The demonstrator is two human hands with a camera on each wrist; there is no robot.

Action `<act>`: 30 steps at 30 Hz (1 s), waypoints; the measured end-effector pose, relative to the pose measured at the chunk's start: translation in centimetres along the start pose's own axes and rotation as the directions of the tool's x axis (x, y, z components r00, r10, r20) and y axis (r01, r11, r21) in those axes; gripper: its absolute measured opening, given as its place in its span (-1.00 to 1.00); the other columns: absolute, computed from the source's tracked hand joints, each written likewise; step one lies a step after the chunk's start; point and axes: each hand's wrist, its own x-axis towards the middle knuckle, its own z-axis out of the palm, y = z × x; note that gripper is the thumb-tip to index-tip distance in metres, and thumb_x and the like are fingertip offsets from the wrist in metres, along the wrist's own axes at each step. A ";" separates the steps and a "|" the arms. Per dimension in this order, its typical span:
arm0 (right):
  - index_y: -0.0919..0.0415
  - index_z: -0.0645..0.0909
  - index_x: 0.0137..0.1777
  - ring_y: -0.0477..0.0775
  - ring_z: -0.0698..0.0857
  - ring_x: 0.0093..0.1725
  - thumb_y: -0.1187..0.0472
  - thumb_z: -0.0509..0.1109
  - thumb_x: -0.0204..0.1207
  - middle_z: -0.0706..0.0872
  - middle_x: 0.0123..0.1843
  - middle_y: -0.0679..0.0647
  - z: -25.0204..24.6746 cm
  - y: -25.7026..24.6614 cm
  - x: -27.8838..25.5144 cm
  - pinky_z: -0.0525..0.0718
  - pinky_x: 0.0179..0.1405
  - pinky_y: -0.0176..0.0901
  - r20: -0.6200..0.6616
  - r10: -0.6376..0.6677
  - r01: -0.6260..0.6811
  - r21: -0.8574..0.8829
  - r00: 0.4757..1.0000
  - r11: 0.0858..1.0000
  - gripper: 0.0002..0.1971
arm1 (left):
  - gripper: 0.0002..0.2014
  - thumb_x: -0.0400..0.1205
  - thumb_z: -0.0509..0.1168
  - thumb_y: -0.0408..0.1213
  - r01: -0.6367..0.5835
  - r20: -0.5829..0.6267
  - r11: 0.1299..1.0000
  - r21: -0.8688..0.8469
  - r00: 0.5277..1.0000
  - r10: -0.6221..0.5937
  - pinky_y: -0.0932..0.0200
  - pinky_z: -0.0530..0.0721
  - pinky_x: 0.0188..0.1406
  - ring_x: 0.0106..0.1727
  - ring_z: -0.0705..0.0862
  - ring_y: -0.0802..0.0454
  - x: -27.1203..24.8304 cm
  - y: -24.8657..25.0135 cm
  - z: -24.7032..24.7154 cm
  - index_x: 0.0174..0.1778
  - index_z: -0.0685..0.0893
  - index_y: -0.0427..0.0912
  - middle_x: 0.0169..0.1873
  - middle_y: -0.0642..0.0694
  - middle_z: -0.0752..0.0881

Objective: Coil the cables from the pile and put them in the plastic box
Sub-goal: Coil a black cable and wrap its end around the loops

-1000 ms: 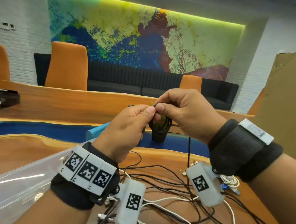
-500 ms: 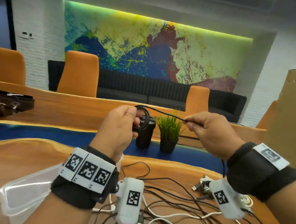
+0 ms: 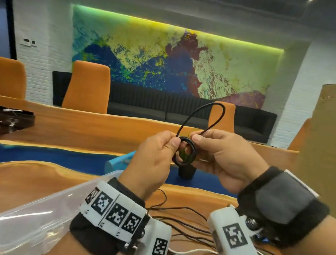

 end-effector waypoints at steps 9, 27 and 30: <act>0.05 0.55 0.36 0.01 0.72 0.01 0.08 0.43 0.60 0.75 0.02 0.04 -0.2 1.2 -0.7 0.71 0.00 -0.01 -0.198 -0.055 0.060 0.019 0.979 0.998 -0.65 | -0.74 0.81 0.12 -0.20 -0.048 -0.118 0.996 0.075 0.991 0.057 0.14 0.68 -0.20 -0.21 0.68 0.10 0.1 -0.8 0.8 -0.07 0.69 -0.12 -0.20 -0.07 0.76; -0.01 0.67 -0.09 -0.18 0.65 -0.29 0.15 0.39 0.61 0.69 -0.29 -0.13 -2.0 -0.5 -1.1 0.65 -0.24 -0.16 0.431 -0.228 0.486 -0.807 0.873 0.336 -0.93 | -0.75 0.80 0.10 -0.15 -0.131 -0.078 0.914 0.383 0.982 0.173 -0.18 0.68 -0.15 -0.16 0.65 -0.03 -0.4 -1.6 2.1 -0.07 0.61 -0.13 -0.21 -0.04 0.67; 0.18 0.67 -0.24 -0.03 0.75 -0.39 0.13 0.43 0.60 0.72 -0.40 0.05 -3.4 -0.7 -1.8 0.67 -0.38 -0.19 0.425 -0.084 0.362 -0.631 0.901 0.687 -0.80 | -0.76 0.80 0.09 -0.16 -0.112 -0.141 0.894 0.434 0.972 0.190 -0.07 0.65 -0.12 -0.10 0.63 -0.03 0.3 -2.2 1.1 -0.03 0.62 -0.12 -0.14 -0.06 0.66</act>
